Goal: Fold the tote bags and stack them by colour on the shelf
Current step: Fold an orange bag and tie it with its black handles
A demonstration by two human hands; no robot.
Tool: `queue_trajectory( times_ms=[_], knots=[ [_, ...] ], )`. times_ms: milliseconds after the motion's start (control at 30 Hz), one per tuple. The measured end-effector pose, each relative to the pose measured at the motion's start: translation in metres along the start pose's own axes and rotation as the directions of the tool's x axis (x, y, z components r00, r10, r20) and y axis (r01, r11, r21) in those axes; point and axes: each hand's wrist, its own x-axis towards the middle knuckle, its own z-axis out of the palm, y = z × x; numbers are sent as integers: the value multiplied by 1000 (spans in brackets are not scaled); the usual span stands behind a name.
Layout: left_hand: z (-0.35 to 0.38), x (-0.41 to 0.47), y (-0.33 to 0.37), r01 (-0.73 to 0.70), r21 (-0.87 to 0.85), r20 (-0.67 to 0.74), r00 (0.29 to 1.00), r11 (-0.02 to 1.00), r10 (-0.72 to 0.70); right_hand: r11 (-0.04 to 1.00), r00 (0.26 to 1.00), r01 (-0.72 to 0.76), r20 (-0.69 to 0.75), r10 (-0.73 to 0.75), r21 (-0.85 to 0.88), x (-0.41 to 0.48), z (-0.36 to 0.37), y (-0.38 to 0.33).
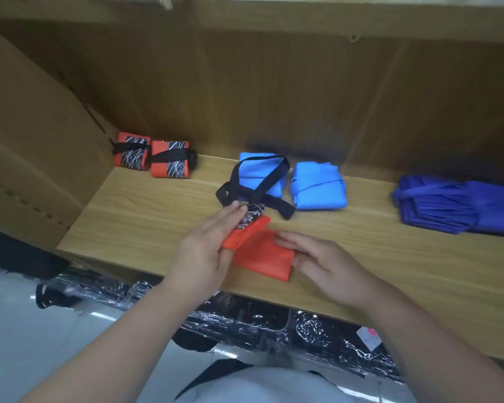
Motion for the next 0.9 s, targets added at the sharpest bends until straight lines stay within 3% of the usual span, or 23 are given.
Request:
queue_trajectory(
  times_ms=[167,267,367,533,733,900],
  knots=[
    [45,-10,17,-14,186,114,994,982,-8,974,996,-85,48,77,210,2,-13,1],
    [64,-13,22,23,340,191,977,940,-93,965,998,-65,9,65,253,7,-16,7],
    [72,-17,22,41,368,229,964,929,-133,967,999,-39,28,33,252,8,-15,9],
    [71,-22,22,14,389,271,954,921,-129,999,1000,31,2,-31,33,8,-15,15],
    [68,-24,15,-16,345,301,949,939,-95,993,994,76,90,-68,-90,18,-23,13],
    [66,-27,10,-39,234,301,953,971,-34,964,976,198,123,-178,-176,21,-25,13]
  ],
)
